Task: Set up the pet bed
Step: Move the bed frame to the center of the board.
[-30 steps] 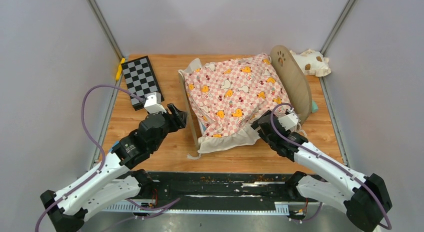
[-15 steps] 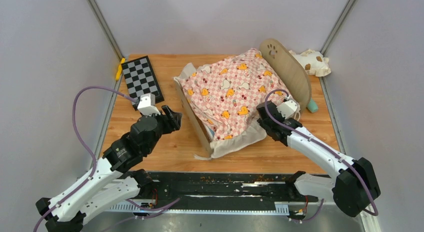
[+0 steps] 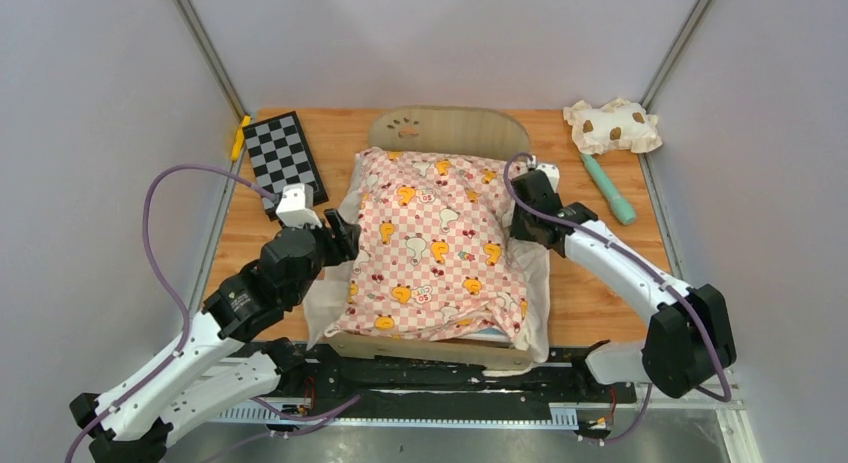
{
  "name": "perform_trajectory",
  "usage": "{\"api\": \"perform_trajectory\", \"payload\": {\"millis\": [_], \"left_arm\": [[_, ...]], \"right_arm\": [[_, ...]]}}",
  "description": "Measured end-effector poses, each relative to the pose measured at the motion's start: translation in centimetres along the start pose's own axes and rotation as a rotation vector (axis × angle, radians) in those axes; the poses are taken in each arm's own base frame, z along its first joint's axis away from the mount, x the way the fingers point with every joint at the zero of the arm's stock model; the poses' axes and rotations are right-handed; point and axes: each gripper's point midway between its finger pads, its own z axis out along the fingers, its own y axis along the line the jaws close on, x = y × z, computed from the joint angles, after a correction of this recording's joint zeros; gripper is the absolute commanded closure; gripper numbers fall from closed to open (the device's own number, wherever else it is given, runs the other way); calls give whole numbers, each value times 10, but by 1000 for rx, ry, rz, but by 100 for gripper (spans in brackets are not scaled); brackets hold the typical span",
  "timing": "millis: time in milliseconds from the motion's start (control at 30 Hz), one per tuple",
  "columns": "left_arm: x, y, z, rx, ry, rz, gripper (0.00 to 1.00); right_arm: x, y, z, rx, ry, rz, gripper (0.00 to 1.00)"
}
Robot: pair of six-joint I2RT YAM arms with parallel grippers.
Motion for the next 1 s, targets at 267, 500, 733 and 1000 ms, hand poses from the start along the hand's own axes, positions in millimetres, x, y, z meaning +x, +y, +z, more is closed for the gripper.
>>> {"api": "perform_trajectory", "payload": {"millis": [267,500,733,1000], "left_arm": [[-9,-3,-1,-7,0,40,32],[-13,0,-3,-15,-3,67,33],[-12,2,-1,-28,2,101,33],[-6,5,3,-46,26,153,23]], "right_arm": [[-55,4,42,-81,89,-178,100],[-137,49,114,-249,137,-315,100],[-168,67,150,-421,106,-372,85],[-180,67,148,-450,36,-452,34]]}}
